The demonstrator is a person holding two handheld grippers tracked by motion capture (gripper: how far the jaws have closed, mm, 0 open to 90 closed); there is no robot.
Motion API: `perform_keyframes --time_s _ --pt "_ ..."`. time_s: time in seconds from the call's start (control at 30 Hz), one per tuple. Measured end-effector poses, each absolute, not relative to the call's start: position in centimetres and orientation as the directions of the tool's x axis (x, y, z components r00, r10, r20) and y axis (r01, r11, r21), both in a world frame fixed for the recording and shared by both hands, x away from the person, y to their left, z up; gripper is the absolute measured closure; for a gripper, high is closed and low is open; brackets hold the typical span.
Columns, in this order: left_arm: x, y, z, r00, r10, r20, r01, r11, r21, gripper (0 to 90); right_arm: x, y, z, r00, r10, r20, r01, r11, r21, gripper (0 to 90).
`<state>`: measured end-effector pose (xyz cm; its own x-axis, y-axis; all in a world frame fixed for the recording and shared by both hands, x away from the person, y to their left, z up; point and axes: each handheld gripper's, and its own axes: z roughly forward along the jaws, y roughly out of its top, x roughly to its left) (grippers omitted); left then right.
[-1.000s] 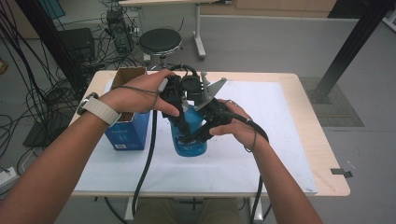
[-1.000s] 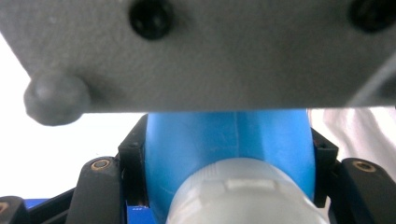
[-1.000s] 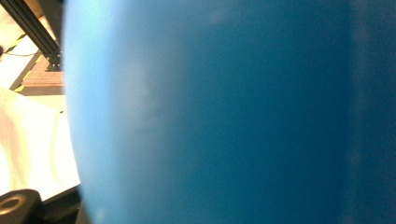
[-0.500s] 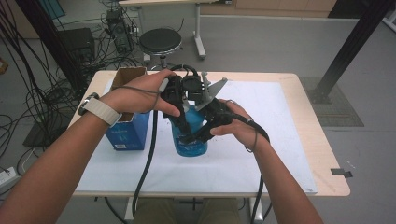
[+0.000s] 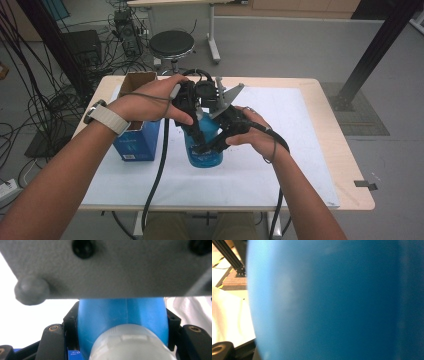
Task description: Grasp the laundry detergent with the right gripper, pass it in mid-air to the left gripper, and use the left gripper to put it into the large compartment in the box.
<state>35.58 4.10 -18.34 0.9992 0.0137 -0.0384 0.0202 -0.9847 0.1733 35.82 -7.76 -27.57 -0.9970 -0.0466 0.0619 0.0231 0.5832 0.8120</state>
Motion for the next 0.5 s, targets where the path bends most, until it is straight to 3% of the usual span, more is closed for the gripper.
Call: perform_keyframes --time_s 0.5 --pt "35.58 4.27 -18.26 0.999 0.019 -0.032 0.024 -0.985 0.17 37.6 35.94 -7.56 -27.61 -0.997 -0.052 0.055 0.015 0.576 0.817 42.7"
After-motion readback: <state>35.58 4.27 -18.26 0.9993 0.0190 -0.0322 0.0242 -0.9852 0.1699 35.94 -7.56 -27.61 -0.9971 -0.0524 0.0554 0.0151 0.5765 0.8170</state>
